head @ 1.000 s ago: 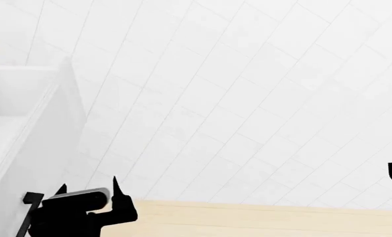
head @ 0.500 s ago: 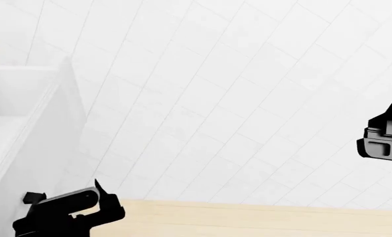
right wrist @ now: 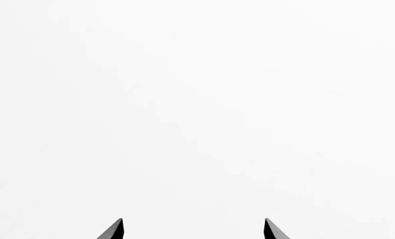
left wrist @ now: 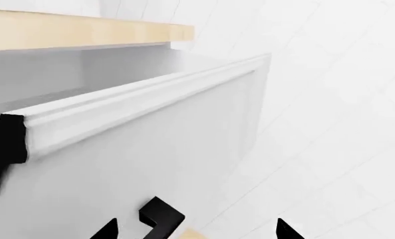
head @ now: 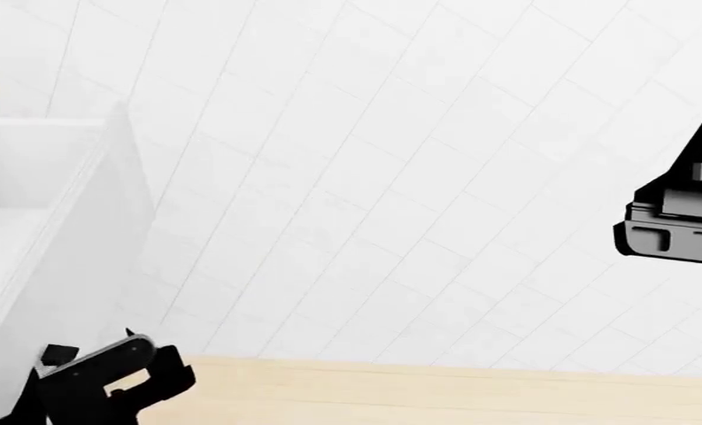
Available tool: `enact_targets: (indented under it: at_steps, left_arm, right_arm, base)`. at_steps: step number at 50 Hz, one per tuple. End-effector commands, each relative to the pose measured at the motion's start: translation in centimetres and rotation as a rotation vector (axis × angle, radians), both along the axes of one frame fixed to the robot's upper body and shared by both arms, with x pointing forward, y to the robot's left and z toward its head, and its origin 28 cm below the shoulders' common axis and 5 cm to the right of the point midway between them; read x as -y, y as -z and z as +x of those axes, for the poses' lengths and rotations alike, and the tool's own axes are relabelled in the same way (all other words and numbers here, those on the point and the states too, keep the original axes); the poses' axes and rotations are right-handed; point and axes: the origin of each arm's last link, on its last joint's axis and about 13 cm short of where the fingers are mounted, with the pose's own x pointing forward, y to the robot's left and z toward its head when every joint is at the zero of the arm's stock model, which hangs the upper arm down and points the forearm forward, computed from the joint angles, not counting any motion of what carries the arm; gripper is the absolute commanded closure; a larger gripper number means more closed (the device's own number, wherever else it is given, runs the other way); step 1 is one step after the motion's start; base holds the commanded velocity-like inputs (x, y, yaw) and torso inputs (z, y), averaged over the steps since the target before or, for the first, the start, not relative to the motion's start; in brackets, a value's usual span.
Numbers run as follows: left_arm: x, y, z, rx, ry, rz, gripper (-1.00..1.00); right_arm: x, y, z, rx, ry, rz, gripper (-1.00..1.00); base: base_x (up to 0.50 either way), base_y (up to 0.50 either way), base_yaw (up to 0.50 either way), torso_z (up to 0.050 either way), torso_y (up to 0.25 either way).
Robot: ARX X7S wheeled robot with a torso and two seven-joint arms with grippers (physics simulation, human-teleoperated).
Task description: Close the right drawer.
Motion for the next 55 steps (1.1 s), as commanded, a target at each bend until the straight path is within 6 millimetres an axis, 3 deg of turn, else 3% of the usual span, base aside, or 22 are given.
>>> enact_targets:
  at_steps: [1, 9, 29, 41, 42, 43, 44, 45, 47, 55]
  left_arm:
    - [0.0, 0.0, 0.0, -0.002, -0.105, 0.012, -1.00]
    - [0.1, 0.0, 0.0, -0.015, -0.181, 0.047, -1.00]
    - [0.1, 0.4, 0.3, -0.188, -0.160, 0.122, -1.00]
    - [0.1, 0.4, 0.3, -0.203, -0.155, 0.121, -1.00]
    - [-6.3, 2.7, -2.1, -0.220, -0.228, 0.024, -1.00]
    - [-14.3, 4.2, -5.4, -0.250, -0.378, -0.024, -1.00]
    - [-20.7, 3.1, -7.4, -0.222, -0.363, 0.047, -1.00]
    - [-25.6, 1.2, -8.8, -0.207, -0.272, 0.150, -1.00]
    - [-26.0, 1.3, -9.3, -0.194, -0.180, 0.112, -1.00]
    - [-27.9, 1.7, -12.1, -0.186, -0.239, 0.102, -1.00]
  right_arm:
    - [-0.6, 0.2, 0.5, -0.005, -0.032, 0.000, -1.00]
    - [-0.9, 0.3, 0.9, -0.008, -0.056, 0.002, -1.00]
    - [-1.5, 0.1, 1.1, -0.009, -0.051, 0.004, -1.00]
    - [-2.5, -0.3, 0.0, -0.001, -0.057, -0.012, -1.00]
    - [-2.6, -0.5, -0.2, 0.004, -0.064, -0.011, -1.00]
    - [-2.8, -0.6, -0.4, 0.007, -0.070, -0.012, -1.00]
    - [-2.8, -0.7, -0.5, 0.009, -0.071, -0.014, -1.00]
    - [-2.8, -0.7, -0.6, 0.012, -0.071, -0.013, -1.00]
    - [-3.0, -0.8, -0.8, 0.016, -0.078, -0.012, -1.00]
    - [-4.0, -1.0, -1.4, 0.024, -0.106, -0.020, -1.00]
  base:
    - [0.00, 0.00, 0.00, 0.000, 0.000]
    - [0.00, 0.00, 0.00, 0.000, 0.000]
    - [0.00, 0.00, 0.00, 0.000, 0.000]
    - [0.00, 0.00, 0.00, 0.000, 0.000]
    - [0.00, 0.00, 0.00, 0.000, 0.000]
    - [0.00, 0.00, 0.00, 0.000, 0.000]
    - [0.00, 0.00, 0.00, 0.000, 0.000]
    - [0.00, 0.00, 0.00, 0.000, 0.000]
    - [0.00, 0.00, 0.00, -0.009, 0.000]
    - [0.00, 0.00, 0.00, -0.002, 0.000]
